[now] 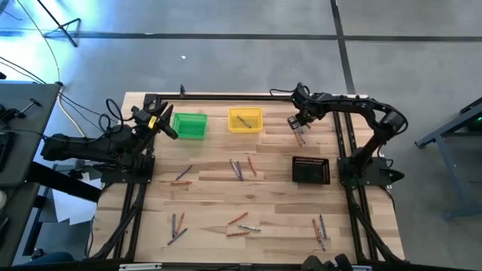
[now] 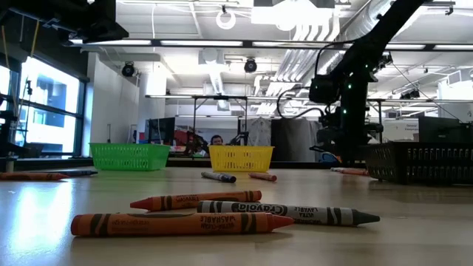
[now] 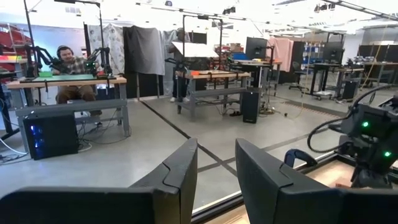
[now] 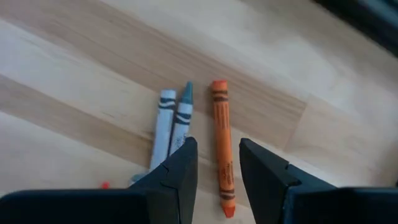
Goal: Sort crayons
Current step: Put the orange crayon into the black bin
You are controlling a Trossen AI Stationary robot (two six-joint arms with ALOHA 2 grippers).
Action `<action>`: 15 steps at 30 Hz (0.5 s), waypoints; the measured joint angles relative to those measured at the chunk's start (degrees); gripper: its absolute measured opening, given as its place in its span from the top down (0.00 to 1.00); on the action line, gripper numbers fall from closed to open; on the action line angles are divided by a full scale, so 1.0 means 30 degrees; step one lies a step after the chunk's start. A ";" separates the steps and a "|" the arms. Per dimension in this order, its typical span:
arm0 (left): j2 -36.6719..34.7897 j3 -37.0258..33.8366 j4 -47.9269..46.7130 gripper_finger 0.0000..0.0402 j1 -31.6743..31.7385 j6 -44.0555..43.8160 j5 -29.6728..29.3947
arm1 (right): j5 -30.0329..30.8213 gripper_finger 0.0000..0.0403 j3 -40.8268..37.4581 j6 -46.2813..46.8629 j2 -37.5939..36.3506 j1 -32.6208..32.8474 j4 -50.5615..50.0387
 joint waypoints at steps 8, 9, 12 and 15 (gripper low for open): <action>0.0000 0.0000 0.0000 0.75 0.0007 0.0000 -0.0007 | -0.0023 0.72 0.0043 -0.0474 0.1066 -0.0575 0.0055; 0.0000 0.0000 -0.0001 0.75 0.0001 -0.0001 -0.0006 | -0.0072 0.72 0.0036 -0.0502 0.1066 -0.0652 0.0055; 0.0000 0.0000 -0.0001 0.75 0.0007 0.0059 -0.0003 | -0.0334 0.72 0.0044 -0.0667 0.1066 -0.0859 0.0055; 0.0000 0.0007 -0.0002 0.75 0.0007 0.0131 -0.0002 | -0.0873 0.74 0.0044 -0.0886 0.1066 -0.1016 0.0084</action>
